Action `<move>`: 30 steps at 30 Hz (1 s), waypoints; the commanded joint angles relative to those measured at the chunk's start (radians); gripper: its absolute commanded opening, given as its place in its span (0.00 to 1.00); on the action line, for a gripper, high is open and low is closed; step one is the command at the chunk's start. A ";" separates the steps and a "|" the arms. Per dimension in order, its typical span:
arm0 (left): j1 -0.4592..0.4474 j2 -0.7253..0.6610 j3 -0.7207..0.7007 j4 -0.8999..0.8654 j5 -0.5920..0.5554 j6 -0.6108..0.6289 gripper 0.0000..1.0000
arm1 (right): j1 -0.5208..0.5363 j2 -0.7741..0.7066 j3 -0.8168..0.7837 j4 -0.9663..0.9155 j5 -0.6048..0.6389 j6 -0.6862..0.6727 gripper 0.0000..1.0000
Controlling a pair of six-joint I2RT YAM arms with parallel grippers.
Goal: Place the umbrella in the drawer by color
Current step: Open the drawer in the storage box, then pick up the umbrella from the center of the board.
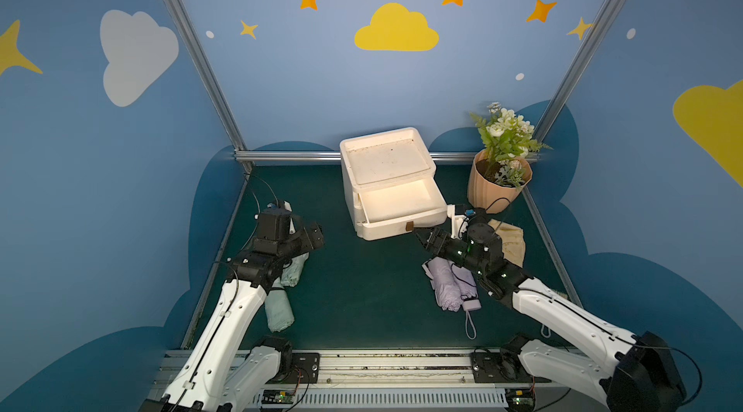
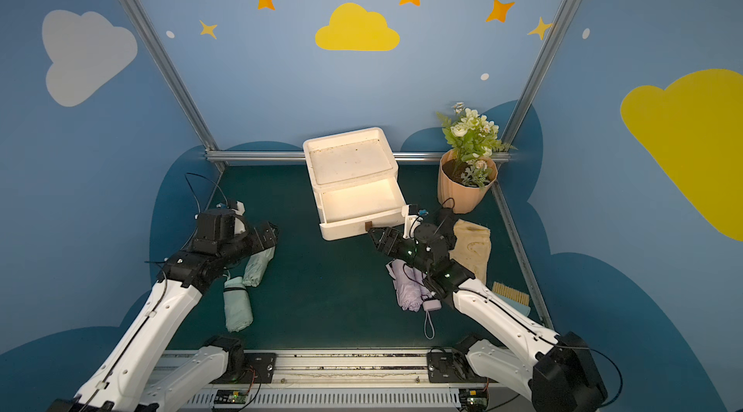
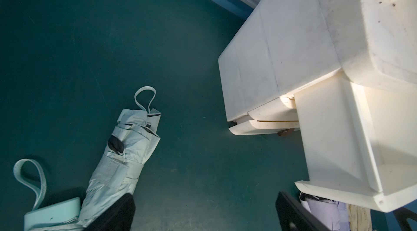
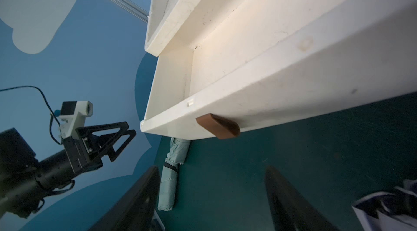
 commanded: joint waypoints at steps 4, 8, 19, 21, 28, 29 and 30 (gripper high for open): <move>0.014 0.115 0.111 -0.189 -0.023 0.135 1.00 | -0.026 -0.164 0.183 -0.374 0.154 -0.364 0.94; 0.045 0.229 0.146 -0.256 -0.019 0.178 1.00 | -0.063 -0.228 0.262 -0.510 0.185 -0.507 0.98; 0.076 0.589 0.263 -0.343 -0.229 0.244 1.00 | -0.128 -0.300 0.307 -0.599 0.147 -0.579 0.98; 0.087 0.659 0.285 -0.349 -0.234 0.256 1.00 | -0.132 -0.309 0.304 -0.606 0.152 -0.579 0.98; 0.104 0.840 0.355 -0.364 -0.167 0.270 0.96 | -0.139 -0.329 0.296 -0.614 0.155 -0.581 0.98; 0.103 0.861 0.360 -0.361 -0.167 0.271 0.96 | -0.140 -0.330 0.297 -0.618 0.153 -0.584 0.98; 0.103 0.878 0.363 -0.360 -0.172 0.272 0.96 | -0.140 -0.331 0.298 -0.622 0.153 -0.584 0.98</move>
